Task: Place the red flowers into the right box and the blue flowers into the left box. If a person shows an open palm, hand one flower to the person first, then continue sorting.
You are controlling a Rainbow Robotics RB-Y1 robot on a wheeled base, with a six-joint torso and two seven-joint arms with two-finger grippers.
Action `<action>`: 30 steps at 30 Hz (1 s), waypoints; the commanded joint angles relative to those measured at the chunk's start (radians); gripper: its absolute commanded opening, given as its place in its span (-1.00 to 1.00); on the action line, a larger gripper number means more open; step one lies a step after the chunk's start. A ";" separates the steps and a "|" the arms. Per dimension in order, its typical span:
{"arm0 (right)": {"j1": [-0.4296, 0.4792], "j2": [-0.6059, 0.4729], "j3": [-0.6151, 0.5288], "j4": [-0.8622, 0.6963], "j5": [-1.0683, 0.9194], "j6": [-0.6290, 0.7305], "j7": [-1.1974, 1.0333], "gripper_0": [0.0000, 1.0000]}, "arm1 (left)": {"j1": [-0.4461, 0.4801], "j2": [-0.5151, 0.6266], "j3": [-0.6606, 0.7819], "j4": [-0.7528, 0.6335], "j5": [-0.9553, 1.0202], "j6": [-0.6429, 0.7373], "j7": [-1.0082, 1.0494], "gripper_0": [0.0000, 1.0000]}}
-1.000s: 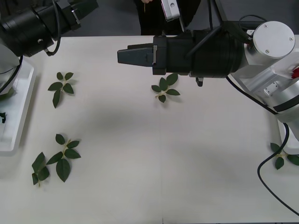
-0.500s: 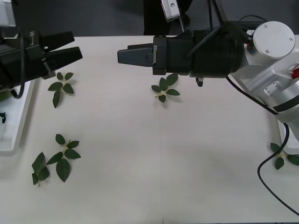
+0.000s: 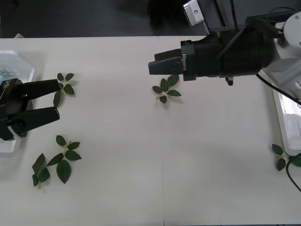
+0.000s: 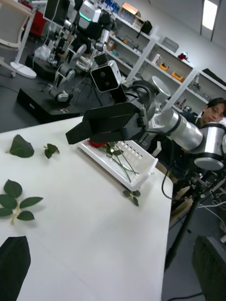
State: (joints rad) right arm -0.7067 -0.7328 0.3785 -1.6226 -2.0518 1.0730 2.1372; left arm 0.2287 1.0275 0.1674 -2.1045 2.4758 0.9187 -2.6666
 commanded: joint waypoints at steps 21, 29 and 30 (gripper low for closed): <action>0.049 -0.352 -0.029 0.115 -0.106 0.231 0.568 1.00 | 0.143 0.197 -0.020 -0.022 0.037 0.000 -0.039 1.00; 0.064 -0.359 -0.029 0.116 -0.120 0.219 0.568 1.00 | 0.139 0.197 -0.032 -0.022 0.035 0.000 -0.039 1.00; 0.064 -0.359 -0.029 0.116 -0.120 0.219 0.568 1.00 | 0.139 0.197 -0.032 -0.022 0.035 0.000 -0.039 1.00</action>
State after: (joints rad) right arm -0.6540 -1.0406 0.3771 -1.5036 -2.1521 1.3029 2.7132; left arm 0.3507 1.1816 0.1491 -2.1232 2.5011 0.9184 -2.6666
